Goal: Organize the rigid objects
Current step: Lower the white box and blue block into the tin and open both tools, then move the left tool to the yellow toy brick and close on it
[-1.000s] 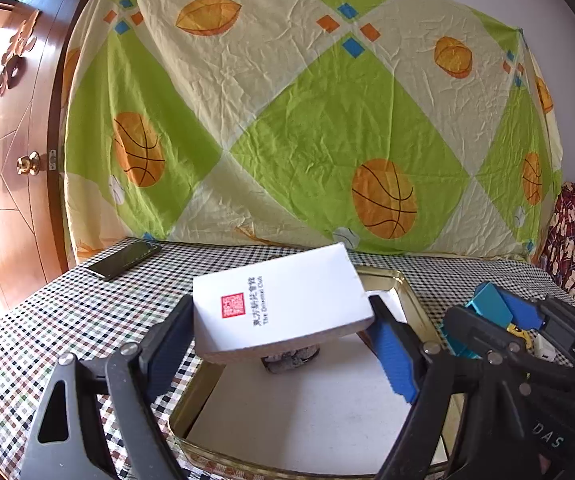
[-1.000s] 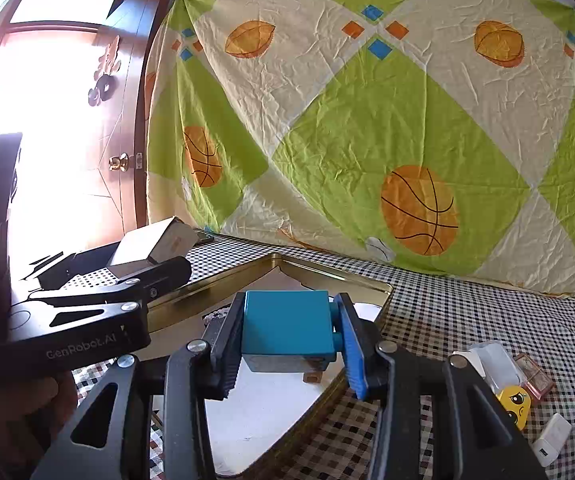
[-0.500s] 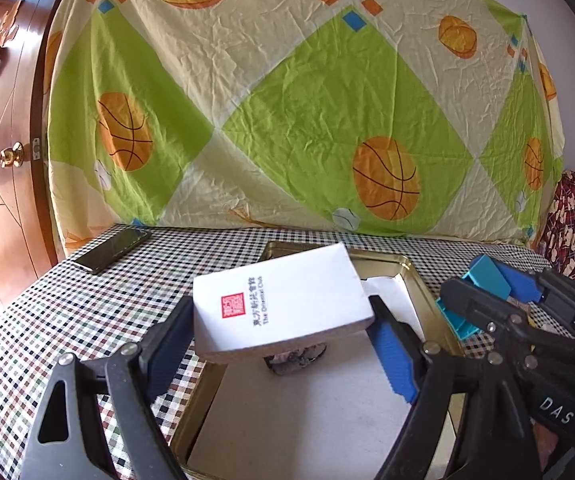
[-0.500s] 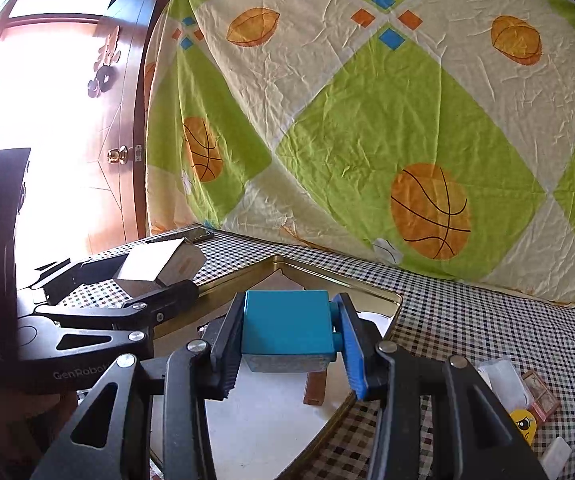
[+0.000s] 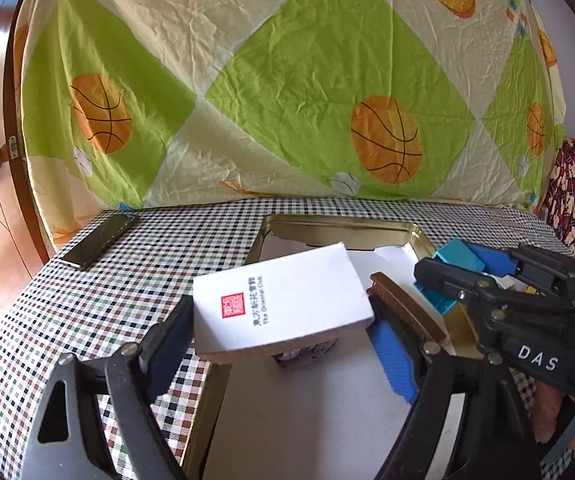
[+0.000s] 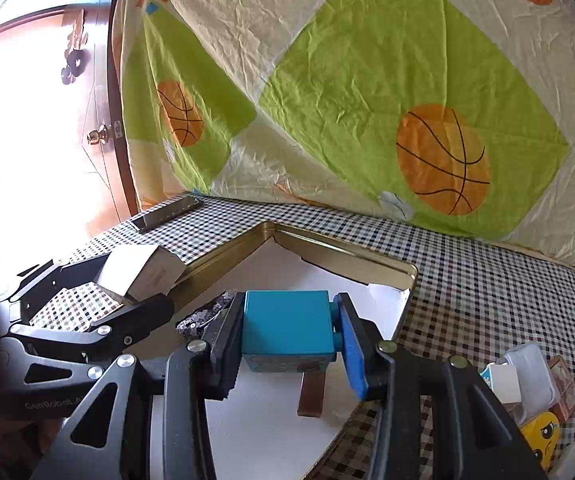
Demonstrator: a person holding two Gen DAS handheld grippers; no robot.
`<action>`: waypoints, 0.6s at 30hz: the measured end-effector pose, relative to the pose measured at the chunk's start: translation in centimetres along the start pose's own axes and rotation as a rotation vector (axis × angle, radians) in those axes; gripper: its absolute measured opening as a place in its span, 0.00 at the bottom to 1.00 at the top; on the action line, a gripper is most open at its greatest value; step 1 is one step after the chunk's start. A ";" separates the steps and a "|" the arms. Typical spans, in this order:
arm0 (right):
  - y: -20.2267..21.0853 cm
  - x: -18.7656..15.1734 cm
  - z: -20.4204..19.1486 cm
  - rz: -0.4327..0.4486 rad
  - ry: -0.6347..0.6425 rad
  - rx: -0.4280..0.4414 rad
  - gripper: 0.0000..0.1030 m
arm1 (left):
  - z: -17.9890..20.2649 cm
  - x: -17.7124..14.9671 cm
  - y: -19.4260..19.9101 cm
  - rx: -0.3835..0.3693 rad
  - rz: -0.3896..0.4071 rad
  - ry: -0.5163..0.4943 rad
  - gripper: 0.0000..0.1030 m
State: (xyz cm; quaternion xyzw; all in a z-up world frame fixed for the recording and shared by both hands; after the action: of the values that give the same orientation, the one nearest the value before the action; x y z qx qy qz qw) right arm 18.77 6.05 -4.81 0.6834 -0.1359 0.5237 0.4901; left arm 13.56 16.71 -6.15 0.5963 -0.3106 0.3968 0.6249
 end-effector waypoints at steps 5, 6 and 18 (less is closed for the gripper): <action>-1.3 -0.9 -0.2 -0.049 -0.004 0.013 0.44 | 0.4 -0.9 -0.8 0.000 -0.052 -0.027 0.82; -1.4 -0.9 -0.3 -0.053 -0.004 0.013 0.44 | 0.5 -1.1 -0.9 0.000 -0.060 -0.032 0.82; 0.3 -1.3 1.0 -0.034 -0.048 0.051 0.73 | 0.4 -1.3 -0.1 0.034 -0.051 -0.017 0.99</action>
State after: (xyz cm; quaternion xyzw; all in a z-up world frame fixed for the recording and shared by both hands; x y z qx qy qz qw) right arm 18.60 4.64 -5.68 0.7103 -0.1224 0.5020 0.4779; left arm 12.99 16.10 -7.30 0.6180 -0.2938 0.3807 0.6220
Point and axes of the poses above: each gripper's, at about its wrist camera, not at the fingertips, and y roughly against the way its jaws point, z to its right, x to its top, the point moved 8 cm from there along -y, roughly the way its jaws point, and after that the axes turned 8 degrees about -x, right-handed, at the moved point
